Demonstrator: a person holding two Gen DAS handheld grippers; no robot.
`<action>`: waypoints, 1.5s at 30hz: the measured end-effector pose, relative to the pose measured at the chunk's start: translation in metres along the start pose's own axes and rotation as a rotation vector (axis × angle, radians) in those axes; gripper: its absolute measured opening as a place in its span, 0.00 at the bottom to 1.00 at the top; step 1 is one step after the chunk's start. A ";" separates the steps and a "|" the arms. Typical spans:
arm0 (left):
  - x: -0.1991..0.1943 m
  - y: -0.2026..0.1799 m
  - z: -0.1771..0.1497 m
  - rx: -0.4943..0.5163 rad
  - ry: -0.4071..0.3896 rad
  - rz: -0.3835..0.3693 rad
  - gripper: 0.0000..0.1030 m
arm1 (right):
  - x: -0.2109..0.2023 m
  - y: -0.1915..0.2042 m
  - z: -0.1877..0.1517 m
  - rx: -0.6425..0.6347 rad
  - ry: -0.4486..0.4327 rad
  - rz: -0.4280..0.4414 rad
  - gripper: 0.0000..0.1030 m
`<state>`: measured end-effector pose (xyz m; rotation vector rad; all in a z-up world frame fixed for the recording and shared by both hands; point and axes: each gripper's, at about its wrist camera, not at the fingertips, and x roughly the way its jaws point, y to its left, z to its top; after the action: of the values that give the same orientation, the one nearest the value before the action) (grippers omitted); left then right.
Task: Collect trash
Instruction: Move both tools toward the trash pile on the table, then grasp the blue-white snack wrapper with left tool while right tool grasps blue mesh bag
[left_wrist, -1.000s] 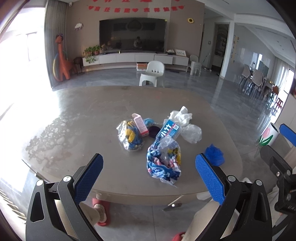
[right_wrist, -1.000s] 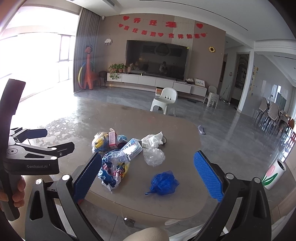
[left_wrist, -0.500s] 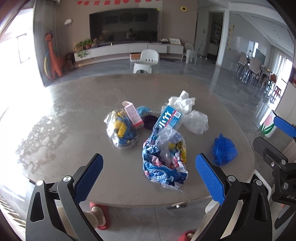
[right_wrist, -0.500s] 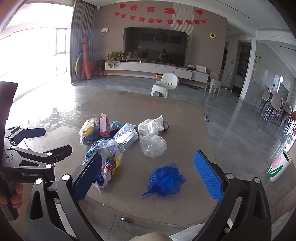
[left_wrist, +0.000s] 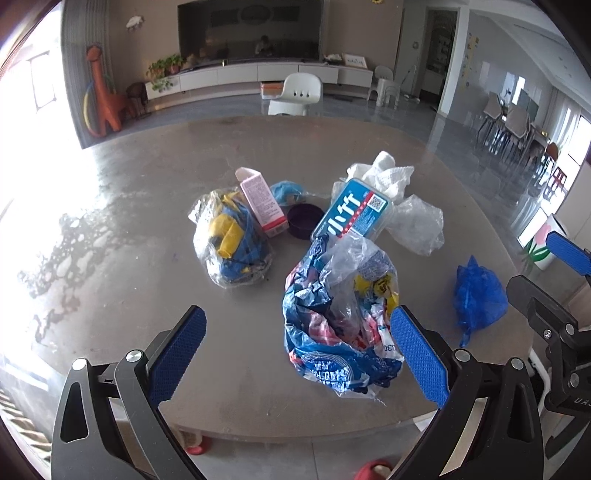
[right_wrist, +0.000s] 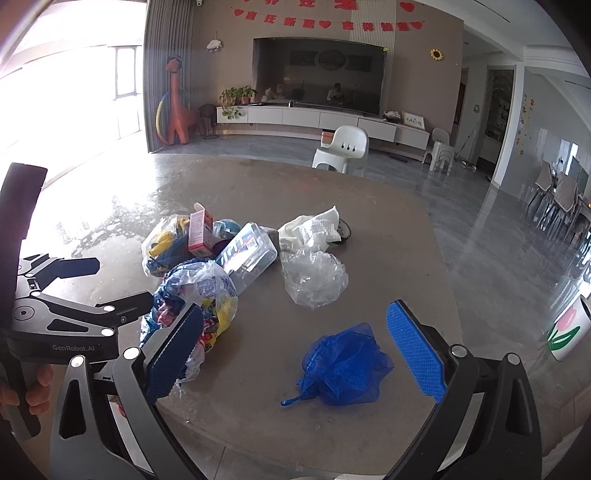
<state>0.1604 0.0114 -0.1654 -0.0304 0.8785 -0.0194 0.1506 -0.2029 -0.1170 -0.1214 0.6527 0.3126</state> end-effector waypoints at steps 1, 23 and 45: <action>0.004 0.000 0.000 -0.001 0.005 -0.003 0.95 | 0.002 -0.001 -0.001 0.003 0.004 0.002 0.96; -0.089 -0.001 0.008 -0.016 -0.192 0.067 0.95 | -0.056 0.001 0.016 -0.015 -0.085 0.001 0.96; 0.009 -0.006 0.002 0.028 -0.051 0.015 0.95 | 0.002 -0.013 -0.002 0.011 -0.016 -0.029 0.96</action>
<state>0.1676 0.0052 -0.1714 0.0021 0.8271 -0.0165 0.1552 -0.2154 -0.1191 -0.1178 0.6357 0.2816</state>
